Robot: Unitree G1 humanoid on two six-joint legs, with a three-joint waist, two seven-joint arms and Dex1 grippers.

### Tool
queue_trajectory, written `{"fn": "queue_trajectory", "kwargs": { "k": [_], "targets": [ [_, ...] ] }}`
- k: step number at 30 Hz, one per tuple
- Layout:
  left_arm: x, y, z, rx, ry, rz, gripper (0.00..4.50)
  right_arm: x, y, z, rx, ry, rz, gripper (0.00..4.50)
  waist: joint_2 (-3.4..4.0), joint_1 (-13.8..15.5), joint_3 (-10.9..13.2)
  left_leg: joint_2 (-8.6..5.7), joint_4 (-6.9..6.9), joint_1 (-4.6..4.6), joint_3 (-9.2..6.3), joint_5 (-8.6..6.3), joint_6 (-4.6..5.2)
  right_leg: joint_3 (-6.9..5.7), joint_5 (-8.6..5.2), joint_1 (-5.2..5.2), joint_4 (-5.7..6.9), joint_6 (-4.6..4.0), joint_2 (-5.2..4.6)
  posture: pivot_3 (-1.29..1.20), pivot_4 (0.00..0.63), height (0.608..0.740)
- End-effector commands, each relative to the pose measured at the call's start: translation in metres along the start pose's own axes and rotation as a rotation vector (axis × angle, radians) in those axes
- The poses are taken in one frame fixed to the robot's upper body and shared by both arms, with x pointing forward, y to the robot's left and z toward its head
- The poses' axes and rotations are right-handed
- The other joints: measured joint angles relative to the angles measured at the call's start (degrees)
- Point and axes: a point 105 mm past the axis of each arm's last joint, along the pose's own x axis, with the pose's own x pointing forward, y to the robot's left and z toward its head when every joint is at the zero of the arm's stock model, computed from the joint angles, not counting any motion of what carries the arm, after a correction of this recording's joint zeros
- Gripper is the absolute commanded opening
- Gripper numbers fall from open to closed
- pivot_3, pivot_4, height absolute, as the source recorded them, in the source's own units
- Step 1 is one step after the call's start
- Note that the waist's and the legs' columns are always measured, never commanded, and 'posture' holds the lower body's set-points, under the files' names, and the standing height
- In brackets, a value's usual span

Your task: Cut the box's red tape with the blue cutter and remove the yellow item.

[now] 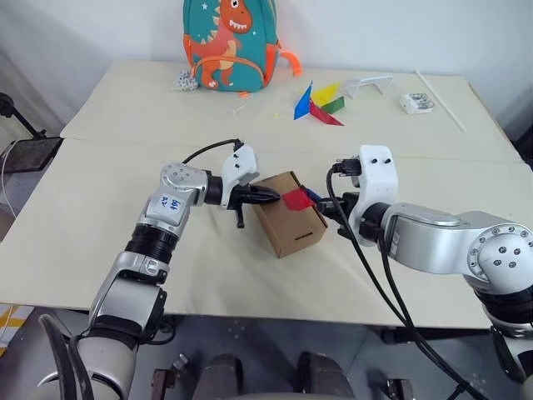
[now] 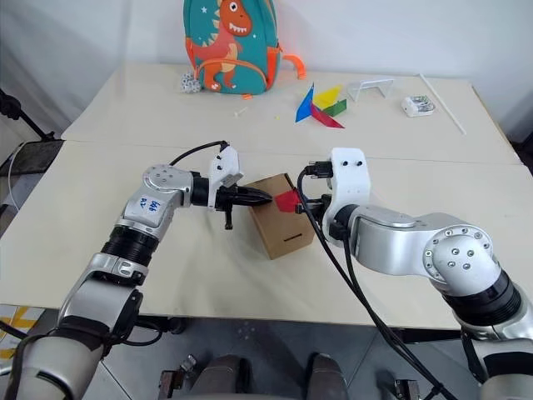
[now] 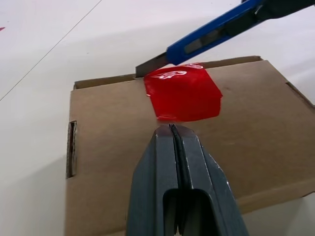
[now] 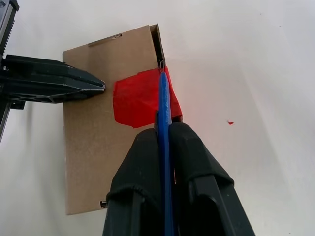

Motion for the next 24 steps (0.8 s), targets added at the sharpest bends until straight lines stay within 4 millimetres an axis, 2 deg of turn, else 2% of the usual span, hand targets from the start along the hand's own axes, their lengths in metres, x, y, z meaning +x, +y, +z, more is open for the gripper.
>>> {"fn": "queue_trajectory", "kwargs": {
  "k": [1,15,24],
  "targets": [
    [0.001,-0.005,-0.01,-0.015,0.038,-0.011,0.0,-0.002,0.0,0.005,-0.003,-0.013,0.005,0.1,0.0,-0.02,0.0,0.0,0.01,0.0,0.0,0.0,0.0,0.0,0.0,0.0,0.0,0.0,0.0,0.0,0.15,0.74],
    [0.002,-0.005,-0.014,-0.034,0.046,0.002,0.0,0.008,-0.004,-0.006,-0.044,0.076,0.02,0.1,0.01,-0.02,-0.01,0.01,0.13,0.01,0.01,-0.01,0.02,0.04,0.01,0.01,0.1,-0.03,0.0,0.0,0.15,0.74],
    [0.005,-0.007,-0.021,-0.058,0.073,0.011,0.0,0.005,-0.007,-0.008,-0.083,0.091,0.033,0.1,0.02,0.0,-0.02,0.03,0.29,0.01,0.01,-0.03,0.06,0.06,0.03,0.02,0.17,-0.07,0.0,0.0,0.15,0.74]
  ]
}}
